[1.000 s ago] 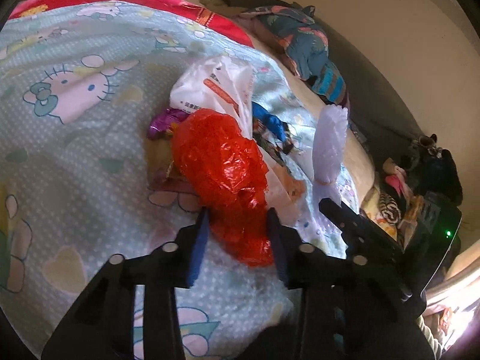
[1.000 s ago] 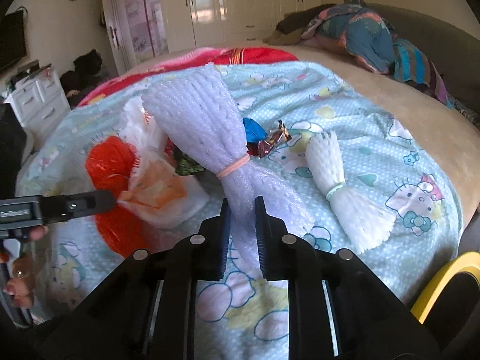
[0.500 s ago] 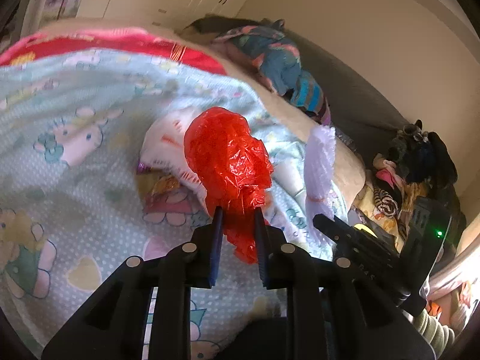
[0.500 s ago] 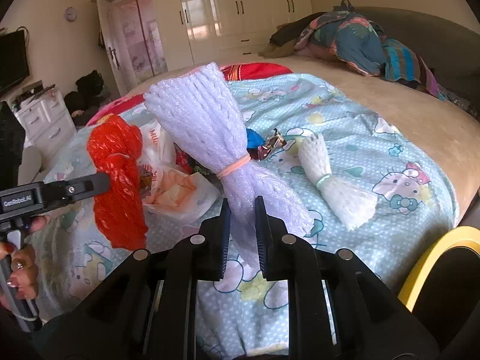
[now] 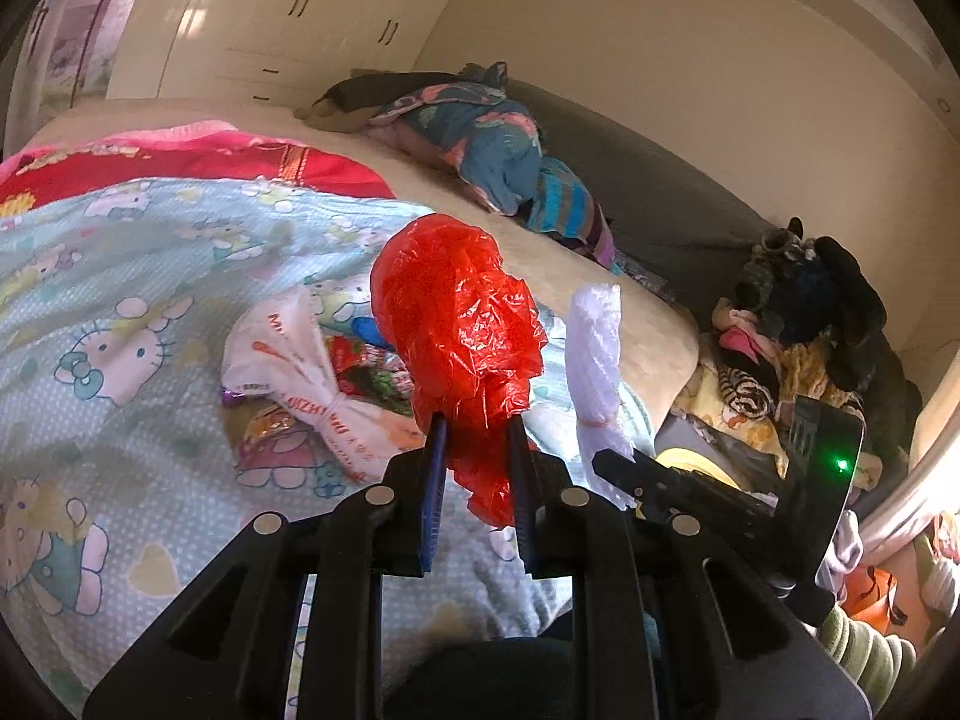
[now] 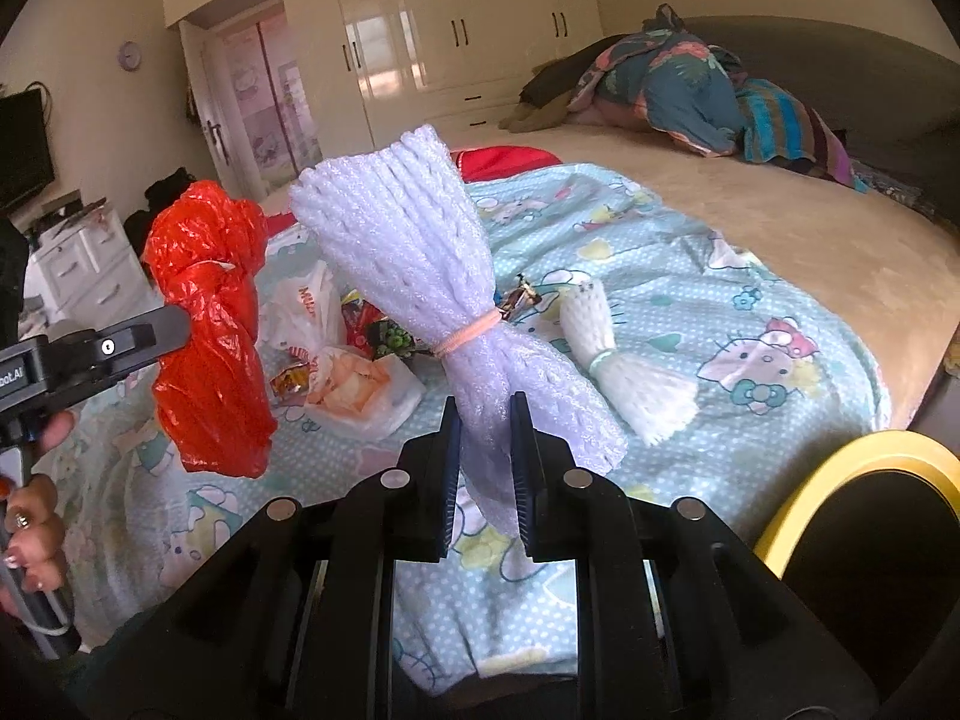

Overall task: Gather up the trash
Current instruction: 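Carry the red bag and foam net over the yellow bin with both tools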

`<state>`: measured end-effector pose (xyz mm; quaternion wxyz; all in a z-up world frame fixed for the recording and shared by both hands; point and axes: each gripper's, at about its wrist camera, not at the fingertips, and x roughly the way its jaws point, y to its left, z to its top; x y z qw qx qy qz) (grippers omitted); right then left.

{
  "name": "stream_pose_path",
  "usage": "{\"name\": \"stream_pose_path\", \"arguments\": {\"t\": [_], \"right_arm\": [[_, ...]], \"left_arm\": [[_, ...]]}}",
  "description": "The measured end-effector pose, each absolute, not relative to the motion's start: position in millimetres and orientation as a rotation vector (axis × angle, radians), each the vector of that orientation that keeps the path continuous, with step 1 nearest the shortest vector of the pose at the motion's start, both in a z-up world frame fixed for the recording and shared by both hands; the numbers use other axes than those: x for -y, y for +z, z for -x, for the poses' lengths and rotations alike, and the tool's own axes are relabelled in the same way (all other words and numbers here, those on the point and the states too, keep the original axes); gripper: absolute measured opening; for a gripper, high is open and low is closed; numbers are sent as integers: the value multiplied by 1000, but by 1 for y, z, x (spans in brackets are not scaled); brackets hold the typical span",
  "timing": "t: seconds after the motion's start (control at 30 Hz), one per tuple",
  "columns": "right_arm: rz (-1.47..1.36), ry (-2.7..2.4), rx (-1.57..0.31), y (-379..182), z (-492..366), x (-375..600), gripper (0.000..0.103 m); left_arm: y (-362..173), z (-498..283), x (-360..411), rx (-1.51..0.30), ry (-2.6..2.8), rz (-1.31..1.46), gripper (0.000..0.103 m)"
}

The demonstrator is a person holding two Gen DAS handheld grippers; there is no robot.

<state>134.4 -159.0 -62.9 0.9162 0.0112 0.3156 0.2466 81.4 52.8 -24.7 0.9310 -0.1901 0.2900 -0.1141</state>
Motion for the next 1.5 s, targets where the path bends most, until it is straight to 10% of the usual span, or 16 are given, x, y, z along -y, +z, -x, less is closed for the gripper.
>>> {"name": "stream_pose_path", "arguments": {"t": [1.5], "right_arm": [[-240, 188, -642, -41, -109, 341, 11]], "left_arm": [[1, -91, 121, -604, -538, 147, 19]]}}
